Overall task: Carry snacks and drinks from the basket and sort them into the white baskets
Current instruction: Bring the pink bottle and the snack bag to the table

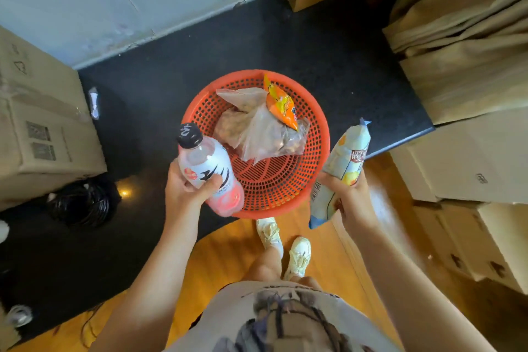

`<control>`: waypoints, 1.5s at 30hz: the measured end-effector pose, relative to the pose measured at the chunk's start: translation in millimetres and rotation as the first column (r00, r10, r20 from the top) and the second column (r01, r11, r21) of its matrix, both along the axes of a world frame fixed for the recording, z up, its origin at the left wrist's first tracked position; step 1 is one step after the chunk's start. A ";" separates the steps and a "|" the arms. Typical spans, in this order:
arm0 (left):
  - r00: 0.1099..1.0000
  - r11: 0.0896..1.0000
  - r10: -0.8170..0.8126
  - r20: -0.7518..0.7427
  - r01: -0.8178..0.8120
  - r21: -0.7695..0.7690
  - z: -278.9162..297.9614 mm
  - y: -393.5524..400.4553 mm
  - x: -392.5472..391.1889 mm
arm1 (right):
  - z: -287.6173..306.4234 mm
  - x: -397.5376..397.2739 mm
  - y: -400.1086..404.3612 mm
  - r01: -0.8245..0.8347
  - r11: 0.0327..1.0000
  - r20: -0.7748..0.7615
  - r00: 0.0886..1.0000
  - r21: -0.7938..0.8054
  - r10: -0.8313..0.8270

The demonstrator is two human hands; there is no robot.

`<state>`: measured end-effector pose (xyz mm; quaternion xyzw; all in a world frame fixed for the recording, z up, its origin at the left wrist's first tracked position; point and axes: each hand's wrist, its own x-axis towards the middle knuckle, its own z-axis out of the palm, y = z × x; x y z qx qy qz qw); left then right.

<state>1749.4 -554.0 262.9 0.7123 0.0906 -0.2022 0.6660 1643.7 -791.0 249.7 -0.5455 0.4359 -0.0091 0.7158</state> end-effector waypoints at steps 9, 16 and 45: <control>0.865 0.891 -0.391 -0.314 0.271 -0.365 8.8 -79.0 -85.5 | 26.4 -157.6 26.8 0.380 0.879 -0.041 0.922 0.288 -0.385; 0.613 0.681 -0.729 -0.305 0.604 -0.414 32.0 -96.3 -205.6 | 43.1 -302.7 93.6 0.685 0.655 -0.051 0.702 0.319 -0.710; -0.873 -0.810 -0.466 -0.148 0.487 -0.327 75.8 83.2 -793.3 | 55.4 -710.9 525.1 0.502 -0.857 0.022 -0.864 0.112 -0.503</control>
